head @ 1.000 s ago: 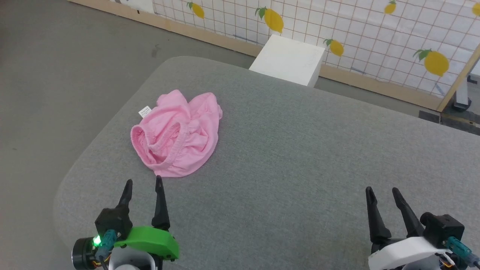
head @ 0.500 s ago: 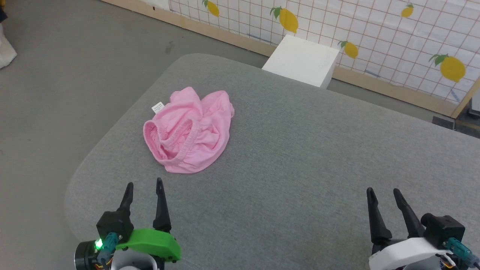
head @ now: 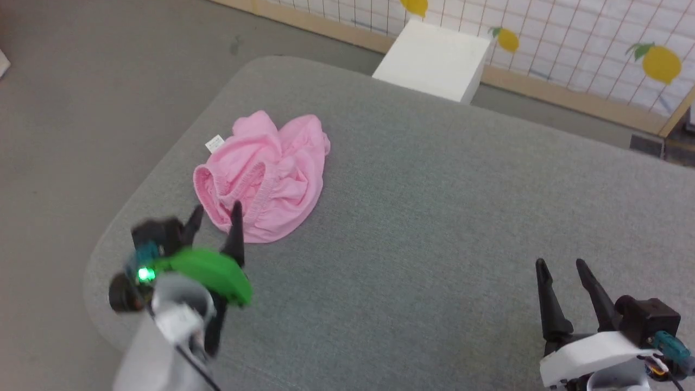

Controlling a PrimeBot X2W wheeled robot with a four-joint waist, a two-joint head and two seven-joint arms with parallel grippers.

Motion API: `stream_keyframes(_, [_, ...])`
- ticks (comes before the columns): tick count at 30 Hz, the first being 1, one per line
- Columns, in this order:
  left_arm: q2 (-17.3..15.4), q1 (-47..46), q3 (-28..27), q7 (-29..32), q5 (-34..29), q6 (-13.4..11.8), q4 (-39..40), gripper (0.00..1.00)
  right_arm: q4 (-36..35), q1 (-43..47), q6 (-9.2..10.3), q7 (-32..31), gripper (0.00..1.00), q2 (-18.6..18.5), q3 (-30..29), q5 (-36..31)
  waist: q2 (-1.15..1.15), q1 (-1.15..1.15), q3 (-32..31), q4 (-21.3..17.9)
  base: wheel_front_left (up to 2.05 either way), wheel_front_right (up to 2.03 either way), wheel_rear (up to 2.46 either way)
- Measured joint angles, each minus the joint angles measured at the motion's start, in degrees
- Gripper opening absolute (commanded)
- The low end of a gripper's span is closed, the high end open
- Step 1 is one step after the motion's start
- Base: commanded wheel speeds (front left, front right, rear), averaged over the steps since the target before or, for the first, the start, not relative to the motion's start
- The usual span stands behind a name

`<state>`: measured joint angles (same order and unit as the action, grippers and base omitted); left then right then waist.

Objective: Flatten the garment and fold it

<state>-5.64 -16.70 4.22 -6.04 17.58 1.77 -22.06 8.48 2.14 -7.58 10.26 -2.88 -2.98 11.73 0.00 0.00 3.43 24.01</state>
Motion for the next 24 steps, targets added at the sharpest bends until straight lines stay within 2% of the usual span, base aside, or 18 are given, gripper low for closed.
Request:
stream_keyframes(6, [-3.7,-14.1,-1.9,16.7,7.4,3.4,-11.4,1.0,-4.2,-2.5,0.0,-3.2,1.0,0.0,-0.8,-1.9,0.0,0.0,4.6,-1.8,0.0,0.0,0.0])
stream_keyframes(9, [-4.4,-18.4,-1.8,23.3,11.7,4.8,-14.0,1.0,-5.9,-3.2,0.0,-4.1,1.0,0.0,-1.5,-2.5,0.0,0.0,7.2,-3.1,0.0,0.0,0.0])
stream_keyframes(10, [-5.0,-21.0,-0.7,27.3,13.7,5.2,-14.7,1.0,-7.4,-3.3,0.0,-5.1,1.0,0.0,-2.1,-3.3,0.0,0.0,9.8,-4.4,0.0,0.0,0.0])
stream_keyframes(13, [-5.5,-22.1,0.5,28.9,13.8,5.3,-15.8,1.0,-8.6,-3.4,0.0,-5.7,1.0,0.0,-2.7,-3.7,0.0,0.0,12.4,-5.5,0.0,0.0,0.0])
stream_keyframes(17, [-6.1,-22.2,1.0,27.9,13.3,4.7,-17.8,1.0,-9.4,-3.9,0.0,-6.0,1.0,0.0,-2.8,-3.7,0.0,0.0,15.4,-6.9,0.0,0.0,0.0])
stream_keyframes(18, [-6.2,-22.2,1.2,27.4,13.2,4.7,-18.2,0.93,-9.4,-4.2,0.0,-6.2,1.0,0.0,-2.8,-3.7,0.0,0.01,16.0,-7.3,0.0,0.0,0.0])
stream_keyframes(19, [-6.2,-22.2,1.4,27.0,13.2,4.7,-18.3,0.15,-9.4,-4.4,0.0,-6.2,1.0,0.0,-2.7,-3.7,0.0,0.01,16.3,-7.6,0.0,0.0,0.0])
stream_keyframes(20, [-6.1,-22.2,1.6,26.0,13.2,4.7,-18.2,0.0,-9.3,-4.7,0.0,-6.2,1.0,0.0,-2.7,-3.7,0.0,0.01,16.7,-8.0,0.0,0.0,0.0])
stream_keyframes(24, [-6.1,-22.9,2.6,22.4,12.9,4.8,-18.1,0.0,-8.5,-5.0,0.0,-6.0,1.0,0.0,-2.4,-3.3,0.0,0.01,16.5,-9.0,0.0,0.0,0.0])
